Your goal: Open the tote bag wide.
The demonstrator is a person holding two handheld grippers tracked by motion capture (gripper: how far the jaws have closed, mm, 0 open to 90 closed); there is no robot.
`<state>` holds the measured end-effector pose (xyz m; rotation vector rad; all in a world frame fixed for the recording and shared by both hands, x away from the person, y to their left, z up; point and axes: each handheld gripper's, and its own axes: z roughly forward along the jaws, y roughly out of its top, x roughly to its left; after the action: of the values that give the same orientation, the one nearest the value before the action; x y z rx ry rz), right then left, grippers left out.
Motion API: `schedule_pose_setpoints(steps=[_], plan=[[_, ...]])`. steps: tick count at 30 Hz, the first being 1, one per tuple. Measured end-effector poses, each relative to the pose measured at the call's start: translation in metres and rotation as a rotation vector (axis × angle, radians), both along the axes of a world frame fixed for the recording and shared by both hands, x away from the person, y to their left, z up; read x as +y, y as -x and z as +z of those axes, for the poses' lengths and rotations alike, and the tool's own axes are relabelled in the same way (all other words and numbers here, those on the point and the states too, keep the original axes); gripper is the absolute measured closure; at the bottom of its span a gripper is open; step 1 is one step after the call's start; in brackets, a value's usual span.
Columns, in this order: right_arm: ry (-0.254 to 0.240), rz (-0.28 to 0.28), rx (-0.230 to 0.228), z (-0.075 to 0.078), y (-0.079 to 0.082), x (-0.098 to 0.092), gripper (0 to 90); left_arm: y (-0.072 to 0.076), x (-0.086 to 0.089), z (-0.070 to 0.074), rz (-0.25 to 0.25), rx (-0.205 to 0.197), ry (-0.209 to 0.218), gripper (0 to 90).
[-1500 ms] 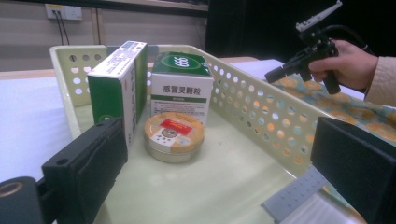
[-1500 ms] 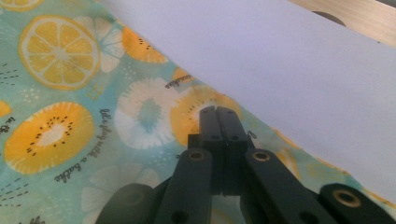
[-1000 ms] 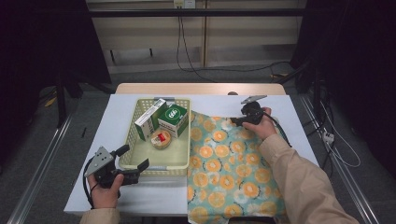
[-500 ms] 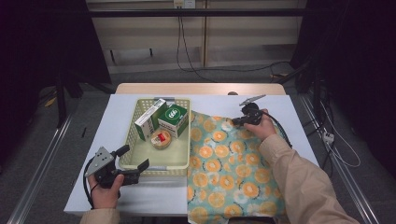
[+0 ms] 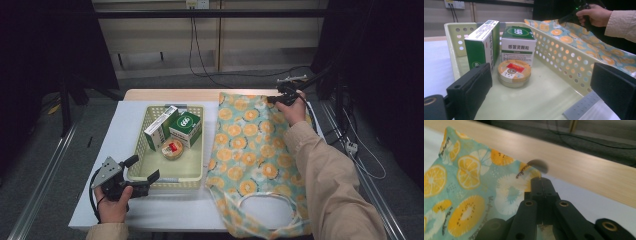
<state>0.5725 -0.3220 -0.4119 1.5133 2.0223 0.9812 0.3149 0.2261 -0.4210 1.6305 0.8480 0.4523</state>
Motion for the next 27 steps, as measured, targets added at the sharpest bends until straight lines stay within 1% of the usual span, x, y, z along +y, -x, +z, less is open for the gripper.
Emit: schedule_pose_setpoints(steps=[1,2,3,4,5,6,7,8,9,10,11,13,14,15,16,17,18,19,20,21,22,25,27], plan=[[0.0,0.0,0.0,0.0,0.0,0.0,89.7,0.0,0.0,0.0,0.0,0.003,-0.001,3.7],[0.01,-0.022,-0.022,-0.001,-0.001,-0.004,84.0,0.0,0.0,-0.001,0.0,0.004,-0.002,3.7],[0.015,-0.026,-0.048,-0.001,-0.001,-0.006,70.3,0.0,0.001,-0.001,-0.003,0.005,-0.004,3.6],[0.037,-0.034,-0.046,0.0,0.0,-0.006,60.5,0.0,0.001,-0.001,-0.004,0.007,-0.001,3.7],[0.04,0.007,-0.052,0.003,0.007,-0.004,55.8,0.0,0.001,-0.002,-0.005,0.008,-0.003,3.6],[0.04,0.007,-0.052,0.003,0.007,-0.004,55.8,0.0,0.002,-0.002,-0.005,0.009,-0.005,3.6],[0.029,0.032,-0.057,0.006,0.012,-0.001,50.7,0.0,0.002,-0.002,-0.005,0.009,0.0,3.7],[0.021,0.081,-0.079,0.01,0.024,0.006,40.8,0.0,0.002,-0.002,-0.007,0.007,0.002,3.7],[0.021,0.081,-0.079,0.01,0.024,0.006,40.8,0.0,0.002,-0.001,-0.007,0.007,0.002,3.7],[0.028,0.113,-0.069,0.012,0.032,0.011,40.2,0.0,0.002,-0.001,-0.007,0.005,0.004,3.7],[0.031,0.138,-0.073,0.014,0.04,0.016,37.4,0.001,0.002,-0.001,-0.008,0.003,0.005,3.7],[-0.008,0.184,-0.079,0.017,0.058,0.023,34.8,0.001,0.001,0.0,-0.014,0.002,0.002,3.7],[-0.022,0.225,-0.082,0.018,0.077,0.03,32.0,0.001,0.001,0.0,-0.016,0.001,0.003,3.7],[-0.022,0.225,-0.082,0.018,0.077,0.03,32.0,0.001,0.0,0.0,-0.019,0.003,0.001,3.7],[-0.01,0.248,-0.078,0.017,0.086,0.034,30.8,0.001,0.0,0.0,-0.021,0.005,0.0,3.7],[-0.003,0.265,-0.074,0.017,0.095,0.037,28.4,0.001,0.0,-0.001,-0.022,0.009,0.003,3.7],[-0.008,0.282,-0.067,0.016,0.105,0.04,26.9,0.0,-0.001,-0.001,-0.026,0.01,0.005,3.7],[-0.01,0.307,-0.048,0.014,0.114,0.043,26.7,0.001,-0.001,-0.001,-0.026,0.011,0.007,3.7],[-0.001,0.328,-0.032,0.013,0.123,0.046,26.4,0.001,-0.001,-0.001,-0.027,0.013,0.011,3.7],[0.013,0.347,-0.029,0.011,0.132,0.048,25.0,0.001,-0.001,0.0,-0.029,0.01,0.01,3.7],[0.015,0.366,-0.029,0.009,0.141,0.05,23.9,0.001,-0.002,0.0,-0.03,0.009,0.01,3.7],[0.0,0.41,-0.023,0.001,0.167,0.055,22.0,0.001,-0.002,0.0,-0.029,0.009,0.009,3.7],[0.007,0.441,-0.014,-0.004,0.181,0.056,18.9,0.001,-0.003,0.0,-0.031,0.007,0.006,3.7]])
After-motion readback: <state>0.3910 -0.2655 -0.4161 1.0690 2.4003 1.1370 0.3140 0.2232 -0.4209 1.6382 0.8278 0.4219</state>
